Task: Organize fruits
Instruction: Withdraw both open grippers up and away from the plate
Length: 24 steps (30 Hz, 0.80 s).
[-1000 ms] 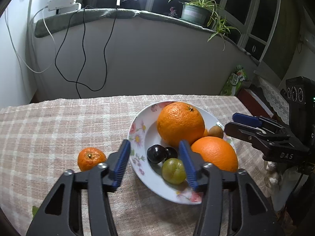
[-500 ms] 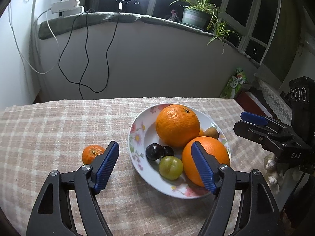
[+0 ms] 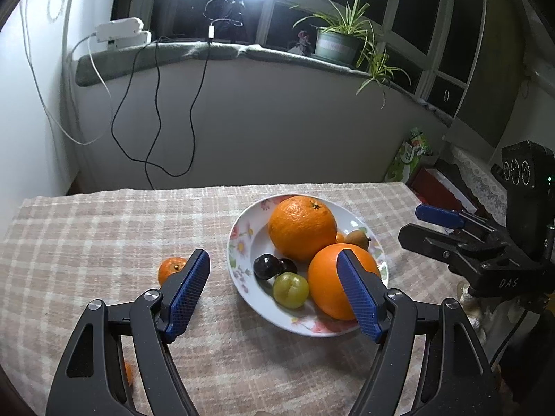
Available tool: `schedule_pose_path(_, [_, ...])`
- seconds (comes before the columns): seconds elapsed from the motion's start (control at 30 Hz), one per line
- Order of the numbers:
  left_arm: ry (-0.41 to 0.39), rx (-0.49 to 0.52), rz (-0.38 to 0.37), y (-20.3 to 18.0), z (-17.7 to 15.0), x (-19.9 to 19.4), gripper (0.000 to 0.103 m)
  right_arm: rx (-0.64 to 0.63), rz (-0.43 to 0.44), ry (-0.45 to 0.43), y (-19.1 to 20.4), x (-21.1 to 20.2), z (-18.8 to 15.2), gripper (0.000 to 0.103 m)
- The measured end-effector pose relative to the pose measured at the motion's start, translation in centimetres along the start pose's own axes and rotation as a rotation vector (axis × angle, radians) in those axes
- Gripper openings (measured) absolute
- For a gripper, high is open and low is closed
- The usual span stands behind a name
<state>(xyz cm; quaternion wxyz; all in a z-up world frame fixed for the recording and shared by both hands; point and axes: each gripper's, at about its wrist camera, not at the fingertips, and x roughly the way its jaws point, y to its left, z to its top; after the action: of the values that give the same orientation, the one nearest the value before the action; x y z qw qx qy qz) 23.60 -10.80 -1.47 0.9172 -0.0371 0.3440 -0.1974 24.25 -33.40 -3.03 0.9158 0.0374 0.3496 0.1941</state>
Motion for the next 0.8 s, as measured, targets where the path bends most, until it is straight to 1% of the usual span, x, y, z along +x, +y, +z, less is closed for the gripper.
schedule_pose_path(0.53, [-0.062,-0.004,0.022,0.5,-1.0,-4.8,0.076,-0.041,0.049,-0.033,4.2,-1.9,-0.3,0.098])
schedule_pose_path(0.67, [-0.077,-0.015,0.034,1.3,-1.5,-6.1,0.076,-0.058,0.070,-0.038,5.7,-2.2,-0.4,0.098])
schedule_pose_path(0.8, [-0.083,-0.039,0.061,3.1,-2.4,-7.3,0.076,-0.078,0.101,-0.033,7.3,-2.1,-0.6,0.098])
